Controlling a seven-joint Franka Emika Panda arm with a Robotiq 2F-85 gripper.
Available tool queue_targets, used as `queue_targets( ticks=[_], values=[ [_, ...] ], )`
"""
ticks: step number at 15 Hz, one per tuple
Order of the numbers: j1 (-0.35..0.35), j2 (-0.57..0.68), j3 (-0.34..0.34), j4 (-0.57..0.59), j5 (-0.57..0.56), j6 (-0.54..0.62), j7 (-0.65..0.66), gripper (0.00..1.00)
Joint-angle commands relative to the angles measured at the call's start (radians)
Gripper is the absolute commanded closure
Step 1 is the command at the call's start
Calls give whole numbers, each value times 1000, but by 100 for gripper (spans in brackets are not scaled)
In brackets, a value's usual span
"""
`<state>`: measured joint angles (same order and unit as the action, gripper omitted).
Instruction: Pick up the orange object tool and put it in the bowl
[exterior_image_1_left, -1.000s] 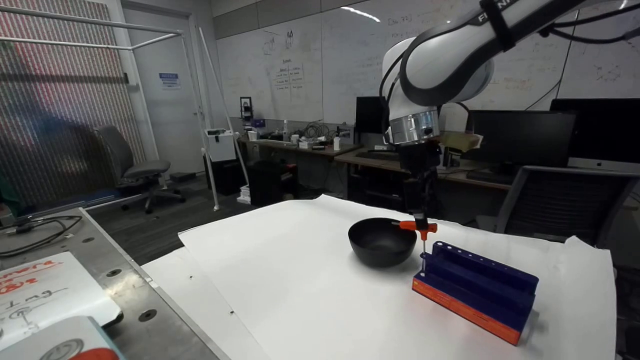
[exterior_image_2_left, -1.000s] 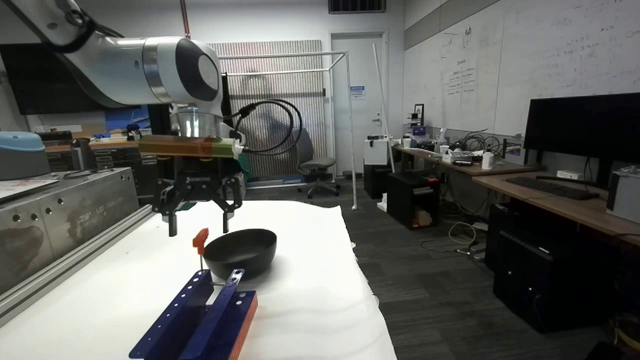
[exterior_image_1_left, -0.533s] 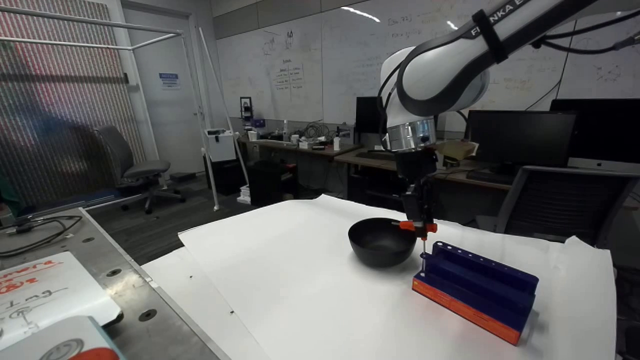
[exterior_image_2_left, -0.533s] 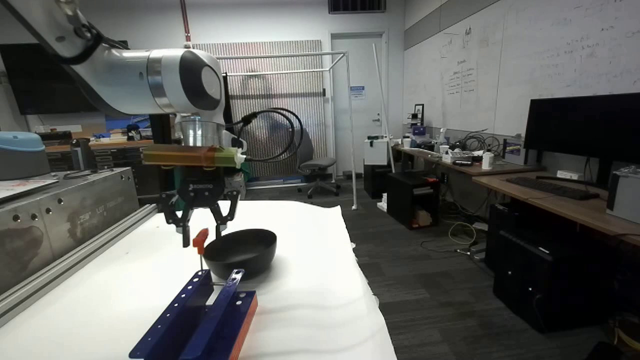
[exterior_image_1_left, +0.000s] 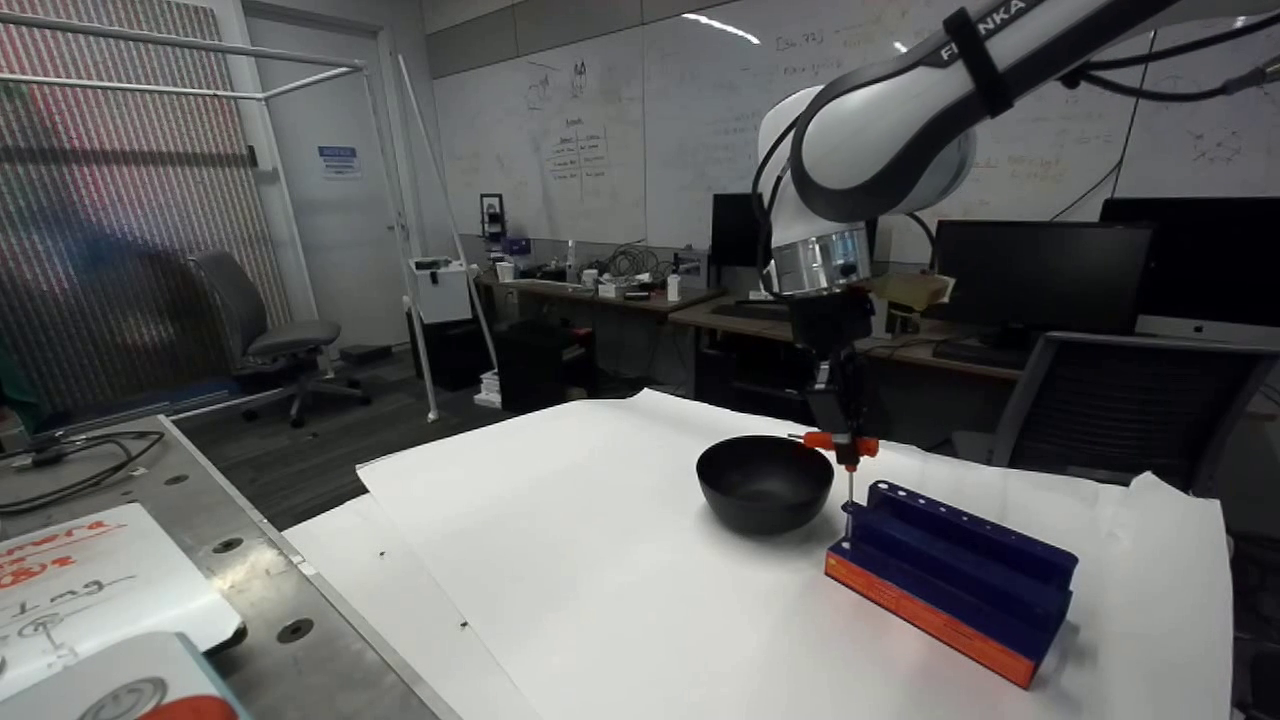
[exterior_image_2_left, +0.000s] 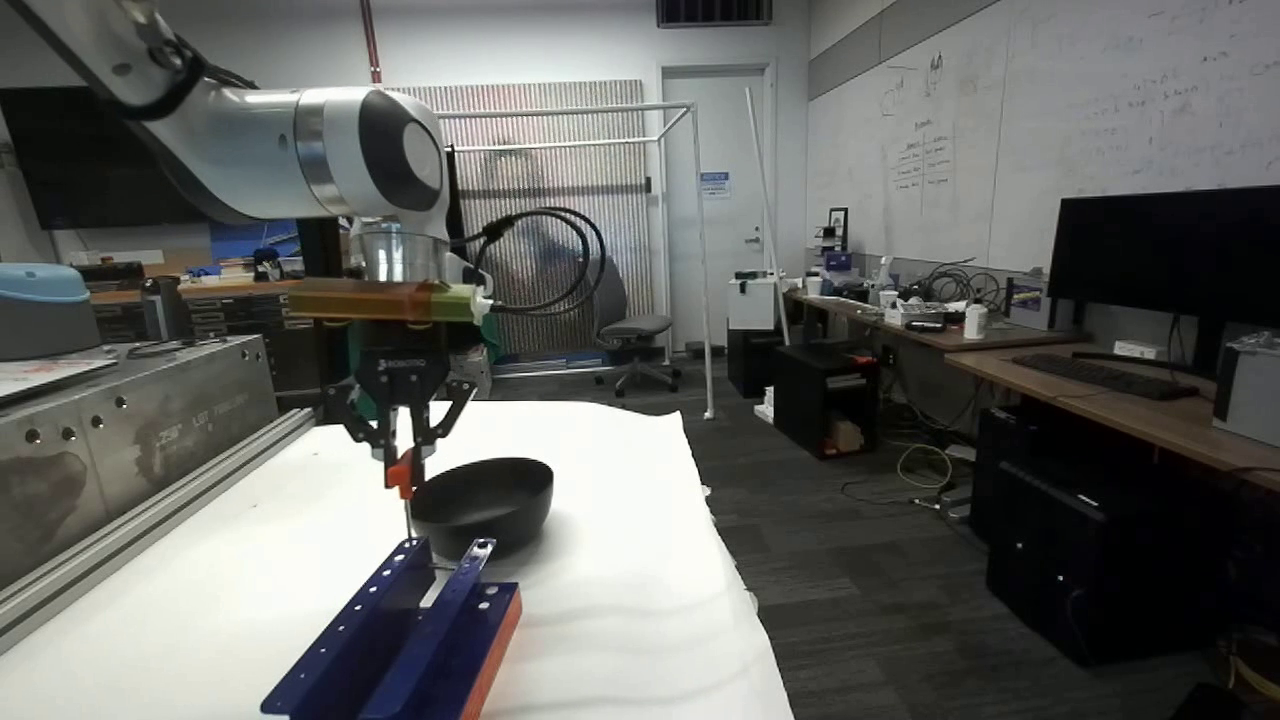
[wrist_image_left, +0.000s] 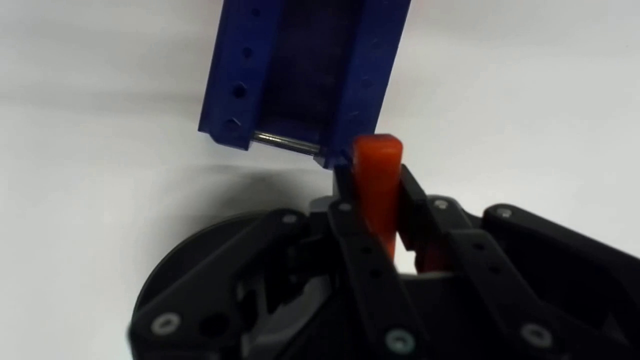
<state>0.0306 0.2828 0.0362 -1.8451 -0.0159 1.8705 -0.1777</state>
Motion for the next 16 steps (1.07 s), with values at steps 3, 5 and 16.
queue_targets(
  ticks=[3,5,16],
  values=[
    [10,-52,-1,141,-60,-184,30,89],
    [6,-70,-2,177,-64,-190,33,89],
    [-19,1,-21,87,-42,325,63,89]
  ],
)
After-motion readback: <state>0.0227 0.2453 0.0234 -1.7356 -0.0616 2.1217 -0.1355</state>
